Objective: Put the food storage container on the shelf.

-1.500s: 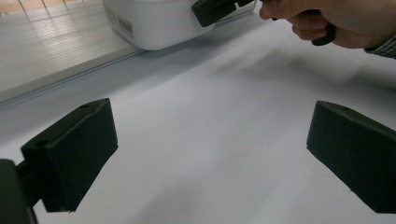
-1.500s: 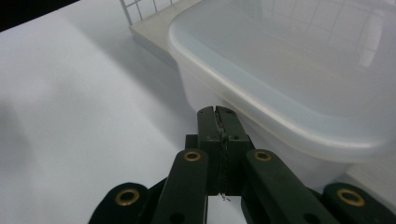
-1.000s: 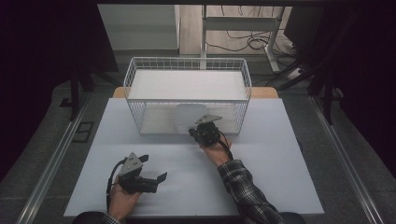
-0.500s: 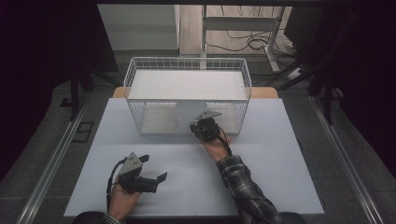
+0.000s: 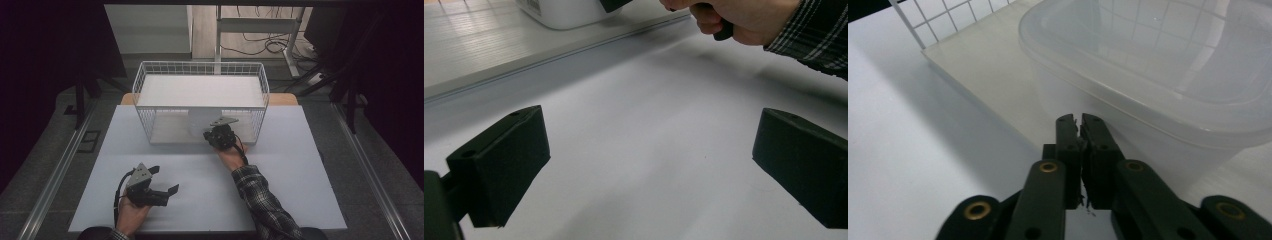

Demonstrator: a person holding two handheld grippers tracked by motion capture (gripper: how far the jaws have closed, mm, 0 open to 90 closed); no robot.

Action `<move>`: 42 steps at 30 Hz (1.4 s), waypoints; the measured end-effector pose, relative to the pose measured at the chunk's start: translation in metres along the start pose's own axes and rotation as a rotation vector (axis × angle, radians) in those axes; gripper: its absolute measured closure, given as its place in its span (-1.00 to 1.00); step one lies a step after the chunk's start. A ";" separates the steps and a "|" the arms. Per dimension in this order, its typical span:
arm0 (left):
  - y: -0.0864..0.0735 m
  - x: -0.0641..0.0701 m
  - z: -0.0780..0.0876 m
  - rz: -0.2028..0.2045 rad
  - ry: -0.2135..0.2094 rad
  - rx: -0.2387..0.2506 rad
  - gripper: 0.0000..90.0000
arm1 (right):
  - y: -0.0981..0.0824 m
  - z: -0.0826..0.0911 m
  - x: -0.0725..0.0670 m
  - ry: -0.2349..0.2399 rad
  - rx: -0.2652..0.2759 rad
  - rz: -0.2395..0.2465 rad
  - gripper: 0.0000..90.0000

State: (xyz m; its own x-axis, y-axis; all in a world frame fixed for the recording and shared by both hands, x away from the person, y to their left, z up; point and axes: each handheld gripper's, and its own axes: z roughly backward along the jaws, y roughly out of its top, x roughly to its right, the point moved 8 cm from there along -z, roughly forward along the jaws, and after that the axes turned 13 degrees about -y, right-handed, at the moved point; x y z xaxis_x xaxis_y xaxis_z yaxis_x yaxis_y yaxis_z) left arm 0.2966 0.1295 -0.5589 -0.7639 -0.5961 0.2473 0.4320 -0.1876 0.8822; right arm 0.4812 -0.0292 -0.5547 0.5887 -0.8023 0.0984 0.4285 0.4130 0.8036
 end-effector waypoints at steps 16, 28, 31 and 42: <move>0.000 -0.001 -0.001 -0.005 0.010 0.001 -0.95 | -0.001 0.018 -0.008 0.034 0.003 0.010 0.19; 0.001 -0.002 0.000 0.015 -0.027 0.024 -0.91 | -0.001 0.032 -0.014 0.056 -0.002 0.019 -0.22; 0.001 -0.002 0.000 0.019 -0.029 0.025 -0.91 | -0.001 0.034 -0.016 0.061 0.000 0.028 -0.31; 0.001 -0.002 -0.001 0.032 -0.039 0.030 -0.92 | -0.007 0.041 -0.019 0.073 -0.019 0.032 -0.61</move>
State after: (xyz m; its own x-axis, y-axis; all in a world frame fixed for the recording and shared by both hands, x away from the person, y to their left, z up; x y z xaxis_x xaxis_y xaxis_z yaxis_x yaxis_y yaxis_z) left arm 0.2993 0.1302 -0.5587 -0.7685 -0.5702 0.2902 0.4421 -0.1454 0.8851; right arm 0.4391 -0.0345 -0.5384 0.6502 -0.7555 0.0803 0.4215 0.4466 0.7893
